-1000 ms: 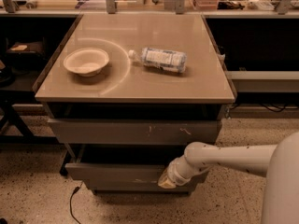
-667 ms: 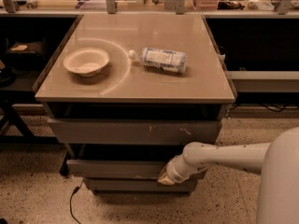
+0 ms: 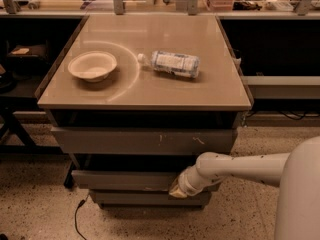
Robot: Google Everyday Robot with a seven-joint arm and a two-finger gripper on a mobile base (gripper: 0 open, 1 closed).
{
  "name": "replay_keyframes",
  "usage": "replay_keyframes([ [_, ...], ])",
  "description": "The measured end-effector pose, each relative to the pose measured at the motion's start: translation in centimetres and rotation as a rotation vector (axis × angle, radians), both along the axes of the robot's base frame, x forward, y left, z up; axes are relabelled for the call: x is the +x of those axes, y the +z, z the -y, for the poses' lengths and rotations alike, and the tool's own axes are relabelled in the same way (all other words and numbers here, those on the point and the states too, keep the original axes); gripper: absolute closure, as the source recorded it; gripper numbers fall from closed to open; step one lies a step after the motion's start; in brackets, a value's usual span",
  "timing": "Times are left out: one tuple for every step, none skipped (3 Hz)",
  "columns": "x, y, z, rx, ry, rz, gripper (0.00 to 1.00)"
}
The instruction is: Close middle drawer
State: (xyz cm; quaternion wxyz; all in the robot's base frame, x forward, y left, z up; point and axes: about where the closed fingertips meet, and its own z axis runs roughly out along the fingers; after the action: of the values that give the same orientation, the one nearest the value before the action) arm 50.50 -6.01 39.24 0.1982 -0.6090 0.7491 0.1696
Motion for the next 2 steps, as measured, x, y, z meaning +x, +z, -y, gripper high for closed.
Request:
replay_keyframes([
  [0.00, 0.00, 0.00, 0.000, 0.000, 0.000, 0.36],
  [0.00, 0.00, 0.00, 0.000, 0.000, 0.000, 0.12],
])
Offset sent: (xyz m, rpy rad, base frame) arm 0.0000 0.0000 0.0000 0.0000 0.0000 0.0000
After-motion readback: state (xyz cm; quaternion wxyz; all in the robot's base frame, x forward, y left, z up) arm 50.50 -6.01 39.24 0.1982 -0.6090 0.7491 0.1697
